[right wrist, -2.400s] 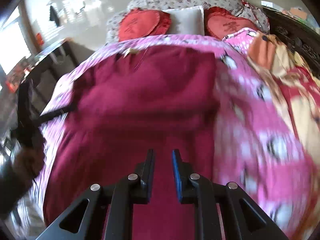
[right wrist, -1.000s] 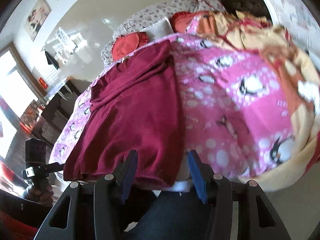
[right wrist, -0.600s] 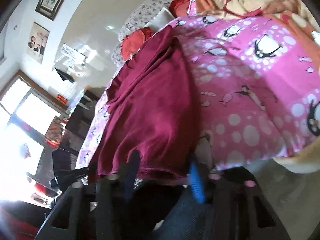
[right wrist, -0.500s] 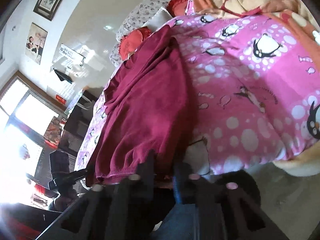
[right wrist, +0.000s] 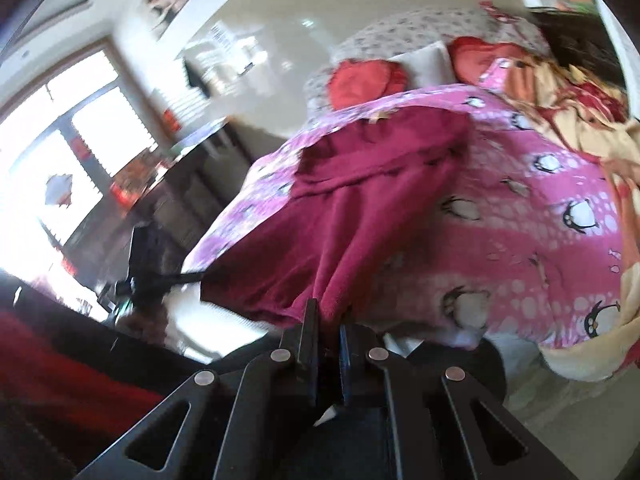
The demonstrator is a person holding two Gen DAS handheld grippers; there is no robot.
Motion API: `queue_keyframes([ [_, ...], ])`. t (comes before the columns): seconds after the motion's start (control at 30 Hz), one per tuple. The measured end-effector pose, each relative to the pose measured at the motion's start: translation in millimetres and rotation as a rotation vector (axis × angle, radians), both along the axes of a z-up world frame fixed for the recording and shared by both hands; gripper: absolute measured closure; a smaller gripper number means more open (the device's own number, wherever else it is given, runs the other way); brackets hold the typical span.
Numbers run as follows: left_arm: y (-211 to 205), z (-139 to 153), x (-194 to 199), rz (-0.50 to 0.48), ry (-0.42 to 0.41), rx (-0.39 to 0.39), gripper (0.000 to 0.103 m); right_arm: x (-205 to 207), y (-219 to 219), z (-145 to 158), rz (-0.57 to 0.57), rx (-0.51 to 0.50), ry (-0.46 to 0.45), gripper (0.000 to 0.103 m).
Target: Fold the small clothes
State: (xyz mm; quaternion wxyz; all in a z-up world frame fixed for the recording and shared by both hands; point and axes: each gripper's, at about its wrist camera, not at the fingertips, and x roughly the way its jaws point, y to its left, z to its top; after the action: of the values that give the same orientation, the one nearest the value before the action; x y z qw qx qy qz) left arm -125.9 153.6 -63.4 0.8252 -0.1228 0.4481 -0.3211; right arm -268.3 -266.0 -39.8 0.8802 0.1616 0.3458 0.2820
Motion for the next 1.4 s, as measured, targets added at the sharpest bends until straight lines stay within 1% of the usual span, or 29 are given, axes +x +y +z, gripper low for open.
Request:
queue_keyframes([
  [0.1,5,2,-20,-0.031,0.027,-0.034,0.096,-18,-10,4,0.008,0.043,0.023,0.095],
  [0.17,0,3,-25,-0.049,0.037,-0.045,0.096,-28,-21,8,-0.019,0.077,0.027,0.095],
  [0.23,-3,-1,-18,-0.036,0.04,-0.046,0.096,-25,-32,8,-0.055,0.093,0.041,0.095],
  [0.3,-9,-7,3,0.001,0.058,-0.074,0.096,-9,-41,0,-0.096,0.138,0.061,0.095],
  [0.4,-14,-2,44,0.062,0.04,-0.118,0.096,30,-50,-6,-0.176,0.181,0.069,0.095],
  [0.43,-16,2,57,0.081,0.025,-0.126,0.096,47,-52,-5,-0.201,0.197,0.059,0.095],
  [0.47,-20,8,72,0.099,0.001,-0.122,0.096,63,-53,-3,-0.229,0.187,0.041,0.095],
  [0.53,-32,20,102,0.137,-0.056,-0.09,0.096,96,-50,2,-0.265,0.145,0.013,0.095],
  [0.6,-38,26,129,0.162,-0.078,-0.083,0.096,132,-44,5,-0.293,0.101,-0.009,0.095],
  [0.67,-47,32,160,0.195,-0.111,-0.047,0.096,171,-38,7,-0.315,0.065,-0.023,0.095],
  [0.83,-52,47,236,0.276,-0.171,0.01,0.096,262,-37,11,-0.376,0.026,-0.016,0.095],
  [0.9,-51,48,270,0.31,-0.162,0.014,0.096,295,-40,11,-0.394,0.037,-0.004,0.095],
  [0.97,-54,45,298,0.336,-0.159,0.05,0.096,327,-40,10,-0.403,0.037,0.002,0.095],
  [1.0,-57,40,307,0.329,-0.148,0.061,0.096,339,-38,9,-0.399,0.024,0.006,0.095],
  [1.07,-65,26,324,0.315,-0.118,0.111,0.096,356,-34,4,-0.407,-0.002,0.017,0.095],
  [1.1,-67,19,329,0.308,-0.101,0.124,0.096,365,-33,-2,-0.405,0.001,0.036,0.095],
  [1.17,-69,9,333,0.306,-0.075,0.146,0.092,372,-34,-12,-0.416,0.028,0.08,0.092],
  [1.2,-68,7,333,0.303,-0.069,0.146,0.087,372,-36,-16,-0.417,0.066,0.09,0.089],
  [1.27,-65,4,332,0.29,-0.041,0.143,0.081,366,-41,-18,-0.418,0.128,0.094,0.083],
  [1.3,-64,4,332,0.283,-0.033,0.148,0.081,362,-43,-16,-0.421,0.143,0.089,0.078],
  [1.37,-61,10,325,0.276,-0.05,0.16,0.081,350,-47,-11,-0.416,0.155,0.06,0.069],
  [1.4,-60,14,320,0.277,-0.071,0.169,0.08,345,-48,-8,-0.426,0.144,0.047,0.06],
])
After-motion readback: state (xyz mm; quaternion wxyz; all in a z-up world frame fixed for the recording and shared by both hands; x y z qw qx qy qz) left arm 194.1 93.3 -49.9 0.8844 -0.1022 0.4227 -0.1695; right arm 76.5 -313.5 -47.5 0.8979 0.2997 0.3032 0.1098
